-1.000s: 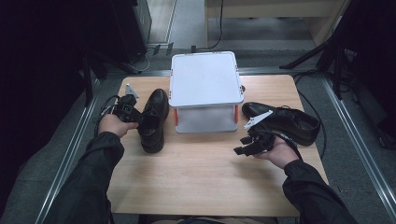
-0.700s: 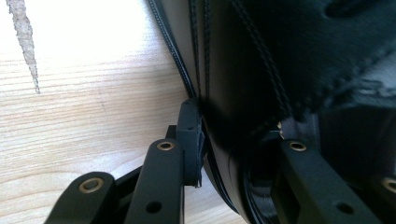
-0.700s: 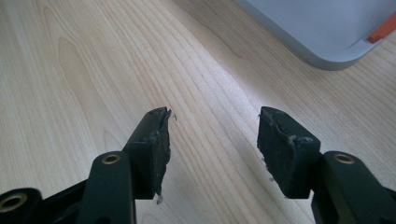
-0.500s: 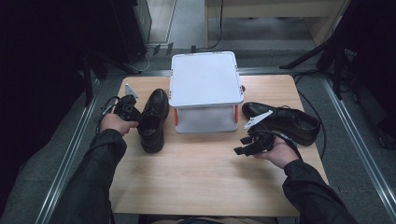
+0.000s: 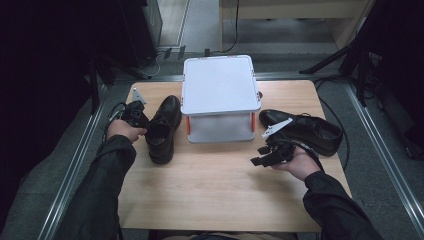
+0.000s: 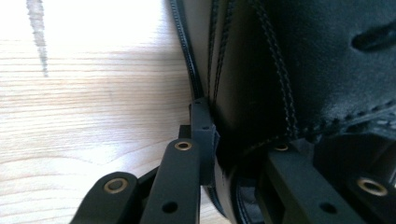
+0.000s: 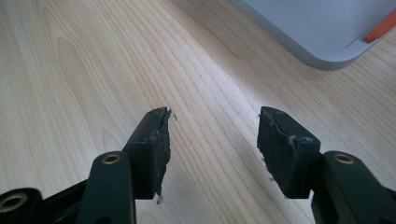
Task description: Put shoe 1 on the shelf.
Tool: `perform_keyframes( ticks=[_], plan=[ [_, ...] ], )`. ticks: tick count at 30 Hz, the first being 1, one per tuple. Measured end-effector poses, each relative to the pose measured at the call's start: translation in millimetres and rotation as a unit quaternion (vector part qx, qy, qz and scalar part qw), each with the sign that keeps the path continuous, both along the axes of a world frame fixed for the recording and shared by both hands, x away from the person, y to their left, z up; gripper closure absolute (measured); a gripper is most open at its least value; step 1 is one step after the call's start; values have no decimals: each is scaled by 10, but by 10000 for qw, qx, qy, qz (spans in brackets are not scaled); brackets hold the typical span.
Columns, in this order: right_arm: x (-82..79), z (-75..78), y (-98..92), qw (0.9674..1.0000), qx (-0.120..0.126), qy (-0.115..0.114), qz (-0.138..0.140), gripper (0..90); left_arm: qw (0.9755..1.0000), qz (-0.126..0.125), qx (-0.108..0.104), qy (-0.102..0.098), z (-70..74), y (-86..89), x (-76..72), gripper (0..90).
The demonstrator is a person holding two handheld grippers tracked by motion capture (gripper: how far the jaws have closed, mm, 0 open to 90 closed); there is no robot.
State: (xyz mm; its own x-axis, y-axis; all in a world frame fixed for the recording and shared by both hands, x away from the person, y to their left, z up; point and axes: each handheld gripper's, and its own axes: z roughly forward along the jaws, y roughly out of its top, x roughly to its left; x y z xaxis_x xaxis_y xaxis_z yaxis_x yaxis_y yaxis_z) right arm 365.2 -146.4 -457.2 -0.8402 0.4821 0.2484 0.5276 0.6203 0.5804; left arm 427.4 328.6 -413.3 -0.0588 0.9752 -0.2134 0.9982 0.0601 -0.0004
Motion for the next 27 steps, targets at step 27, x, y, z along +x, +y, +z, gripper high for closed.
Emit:
perform_keyframes(
  ticks=[27],
  plan=[
    [13, -7, 6, 10000, -14, 7, 5, 450, 9968, 622, -185, -468, 889, 402, 118, 851]
  ],
)
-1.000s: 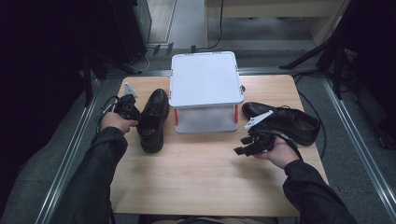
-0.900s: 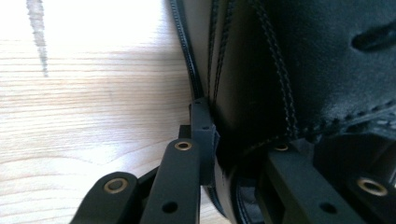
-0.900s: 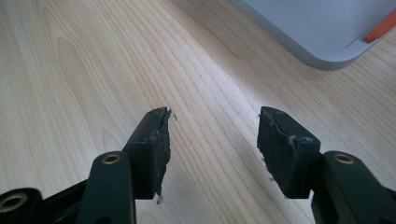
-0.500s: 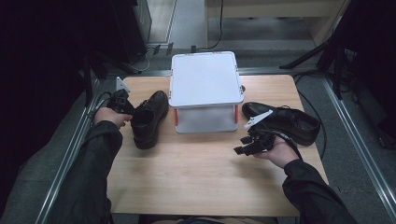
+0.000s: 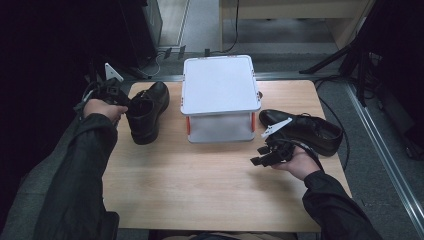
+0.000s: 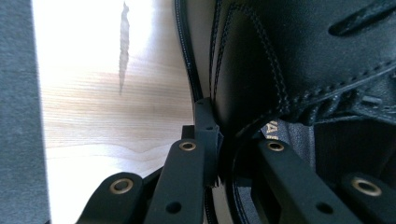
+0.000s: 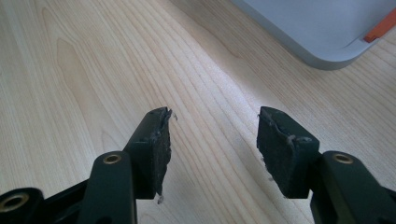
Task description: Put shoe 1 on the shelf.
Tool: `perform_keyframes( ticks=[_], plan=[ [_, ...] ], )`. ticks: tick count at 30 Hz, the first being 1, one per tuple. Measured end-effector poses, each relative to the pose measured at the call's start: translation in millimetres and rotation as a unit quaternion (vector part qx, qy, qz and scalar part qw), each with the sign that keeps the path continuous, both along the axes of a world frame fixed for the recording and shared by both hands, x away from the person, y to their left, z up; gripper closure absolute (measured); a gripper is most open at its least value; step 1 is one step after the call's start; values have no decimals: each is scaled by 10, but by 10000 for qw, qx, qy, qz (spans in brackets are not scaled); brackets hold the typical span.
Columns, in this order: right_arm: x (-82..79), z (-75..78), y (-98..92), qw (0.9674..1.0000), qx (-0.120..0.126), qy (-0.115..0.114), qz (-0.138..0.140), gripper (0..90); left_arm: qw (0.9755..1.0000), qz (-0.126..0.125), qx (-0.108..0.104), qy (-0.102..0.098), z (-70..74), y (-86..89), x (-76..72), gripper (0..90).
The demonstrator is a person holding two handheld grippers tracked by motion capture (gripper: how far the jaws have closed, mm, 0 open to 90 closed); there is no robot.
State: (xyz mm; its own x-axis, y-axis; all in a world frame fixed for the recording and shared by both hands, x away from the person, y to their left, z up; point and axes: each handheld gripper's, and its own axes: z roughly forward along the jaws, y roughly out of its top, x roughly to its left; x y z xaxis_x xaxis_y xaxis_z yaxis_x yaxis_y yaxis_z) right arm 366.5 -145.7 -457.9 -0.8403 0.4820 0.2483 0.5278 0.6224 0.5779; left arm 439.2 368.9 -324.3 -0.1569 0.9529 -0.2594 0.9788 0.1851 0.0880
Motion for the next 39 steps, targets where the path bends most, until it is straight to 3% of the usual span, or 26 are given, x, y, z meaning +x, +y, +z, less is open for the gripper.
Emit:
perform_keyframes(
  ticks=[4, 5, 6, 11, 12, 13, 17, 27, 39],
  plan=[
    [1, 2, 1, 10000, 8, 1, 13, 450, 9998, -9, 109, -141, 303, -43, 69, 850],
    [1, 2, 2, 10000, 9, -1, 15, 451, 9997, -26, 127, -208, 453, -94, 112, 851],
    [1, 2, 2, 10000, 9, -1, 15, 451, 9997, -26, 127, -208, 453, -94, 112, 850],
    [-2, 3, 12, 10000, 12, 9, 18, 451, 9992, -112, 126, -367, 775, -320, 244, 851],
    [-3, 4, 12, 10000, 14, 3, 18, 450, 9987, -185, 164, -441, 883, -432, 302, 850],
    [-3, 4, 12, 10000, 14, 3, 18, 450, 9987, -185, 164, -441, 883, -432, 302, 851],
    [-3, 6, 5, 10000, 29, -10, 43, 451, 9980, -304, 126, -543, 1029, -695, 423, 850],
    [-6, 10, -23, 10000, 75, -17, 31, 451, 9965, -603, 76, -580, 1083, -1250, 671, 849],
    [-11, 17, -111, 9999, 126, -31, -39, 452, 9961, -653, 134, -582, 1001, -1525, 766, 845]
  ],
)
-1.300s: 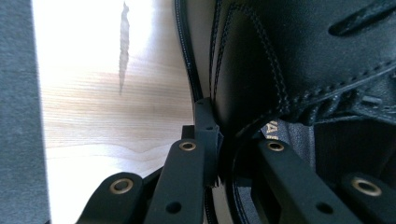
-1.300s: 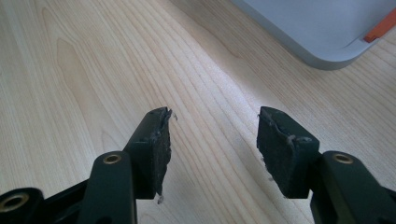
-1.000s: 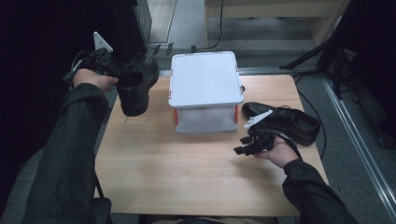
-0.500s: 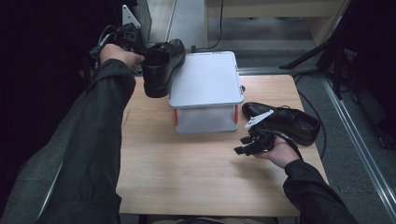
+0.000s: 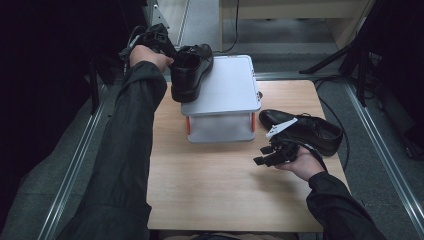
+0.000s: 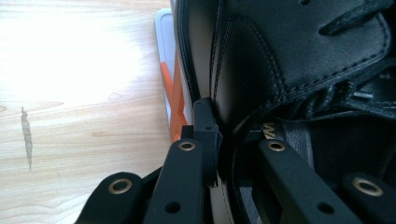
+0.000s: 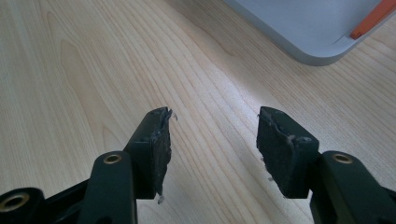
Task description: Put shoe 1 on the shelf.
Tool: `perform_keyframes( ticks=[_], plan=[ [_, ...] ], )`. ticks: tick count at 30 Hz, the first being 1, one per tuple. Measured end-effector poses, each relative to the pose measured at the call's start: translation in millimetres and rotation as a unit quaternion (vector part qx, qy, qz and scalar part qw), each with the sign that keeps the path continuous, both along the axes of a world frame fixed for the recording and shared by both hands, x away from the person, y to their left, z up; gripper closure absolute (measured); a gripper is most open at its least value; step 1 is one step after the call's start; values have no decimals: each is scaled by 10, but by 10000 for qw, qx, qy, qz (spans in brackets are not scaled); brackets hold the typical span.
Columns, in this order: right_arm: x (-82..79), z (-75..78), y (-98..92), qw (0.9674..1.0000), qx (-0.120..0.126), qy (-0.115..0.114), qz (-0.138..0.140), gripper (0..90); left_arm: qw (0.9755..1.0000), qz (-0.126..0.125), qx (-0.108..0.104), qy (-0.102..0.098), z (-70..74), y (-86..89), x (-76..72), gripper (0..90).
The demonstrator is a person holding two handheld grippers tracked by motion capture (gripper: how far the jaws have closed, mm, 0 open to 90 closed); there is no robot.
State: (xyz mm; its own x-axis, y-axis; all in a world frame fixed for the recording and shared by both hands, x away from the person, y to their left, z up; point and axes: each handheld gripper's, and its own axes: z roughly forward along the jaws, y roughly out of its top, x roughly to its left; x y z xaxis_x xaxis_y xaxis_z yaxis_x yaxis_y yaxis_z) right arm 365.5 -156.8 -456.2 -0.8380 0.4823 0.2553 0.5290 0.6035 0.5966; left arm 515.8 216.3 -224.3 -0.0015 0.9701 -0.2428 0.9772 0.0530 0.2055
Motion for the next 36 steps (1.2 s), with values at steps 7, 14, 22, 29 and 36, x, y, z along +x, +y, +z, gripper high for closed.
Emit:
perform_keyframes(
  ticks=[7, 14, 22, 29, 36],
  plan=[
    [2, -3, 19, 10000, -18, -7, 45, 454, 10000, -22, 3, 34, -84, -111, -7, 839],
    [9, -6, 27, 10000, -25, 12, 37, 454, 9997, -43, -157, 154, -118, -155, -17, 818],
    [5, -6, 34, 10000, -45, 3, 60, 455, 9993, -50, -290, 225, -164, -194, -62, 796],
    [5, -12, 44, 10000, -64, 4, 75, 455, 9986, -21, -421, 326, -229, -201, -100, 776],
    [5, -13, 48, 9999, -69, 4, 78, 456, 9976, -56, -557, 403, -218, -236, -109, 766]
  ],
)
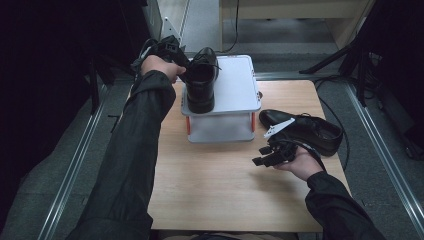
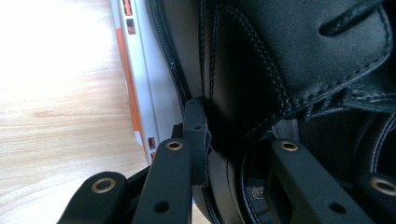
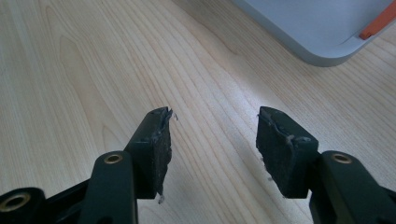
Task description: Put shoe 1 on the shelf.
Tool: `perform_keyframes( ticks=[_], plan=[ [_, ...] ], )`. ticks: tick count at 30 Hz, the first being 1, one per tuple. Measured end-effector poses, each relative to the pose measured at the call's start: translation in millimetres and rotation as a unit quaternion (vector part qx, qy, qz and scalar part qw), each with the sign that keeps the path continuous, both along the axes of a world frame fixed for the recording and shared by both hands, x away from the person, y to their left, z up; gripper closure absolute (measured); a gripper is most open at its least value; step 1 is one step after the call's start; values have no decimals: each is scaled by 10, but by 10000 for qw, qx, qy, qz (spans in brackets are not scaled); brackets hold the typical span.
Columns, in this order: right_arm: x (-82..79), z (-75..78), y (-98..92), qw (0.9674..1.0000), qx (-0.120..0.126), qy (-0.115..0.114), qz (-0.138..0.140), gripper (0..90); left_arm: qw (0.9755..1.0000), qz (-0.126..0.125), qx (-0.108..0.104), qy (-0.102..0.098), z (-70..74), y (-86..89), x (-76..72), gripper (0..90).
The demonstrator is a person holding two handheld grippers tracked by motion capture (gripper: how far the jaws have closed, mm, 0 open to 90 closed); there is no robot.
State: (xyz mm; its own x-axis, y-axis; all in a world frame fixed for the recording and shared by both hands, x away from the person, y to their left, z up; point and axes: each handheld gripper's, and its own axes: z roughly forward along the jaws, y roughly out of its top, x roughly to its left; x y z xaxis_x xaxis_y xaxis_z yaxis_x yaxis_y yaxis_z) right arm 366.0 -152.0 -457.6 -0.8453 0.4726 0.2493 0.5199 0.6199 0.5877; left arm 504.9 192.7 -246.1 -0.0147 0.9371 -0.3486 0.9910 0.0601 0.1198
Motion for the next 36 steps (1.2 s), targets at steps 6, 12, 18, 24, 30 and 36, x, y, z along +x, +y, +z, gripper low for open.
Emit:
perform_keyframes(
  ticks=[6, 12, 18, 24, 30, 36],
  plan=[
    [2, 1, -9, 10000, 4, 4, -9, 456, 9999, -110, 41, 3, -28, -27, -13, 733],
    [1, 2, -12, 10000, -3, 2, -16, 456, 9998, -188, -55, -100, 14, 2, -31, 666],
    [4, -3, -35, 10000, -4, 3, -45, 456, 9983, -412, -80, -404, 166, 111, -127, 554],
    [4, -5, -34, 10000, -30, -1, -58, 456, 9973, -399, -115, -601, 300, 388, -289, 532],
    [4, -6, -33, 10000, 12, 85, -48, 498, 9966, -383, -113, -721, 236, 667, -479, 511],
    [5, -9, -26, 9999, 34, 101, -26, 504, 9971, -309, -129, -681, -125, 904, -647, 507]
  ],
)
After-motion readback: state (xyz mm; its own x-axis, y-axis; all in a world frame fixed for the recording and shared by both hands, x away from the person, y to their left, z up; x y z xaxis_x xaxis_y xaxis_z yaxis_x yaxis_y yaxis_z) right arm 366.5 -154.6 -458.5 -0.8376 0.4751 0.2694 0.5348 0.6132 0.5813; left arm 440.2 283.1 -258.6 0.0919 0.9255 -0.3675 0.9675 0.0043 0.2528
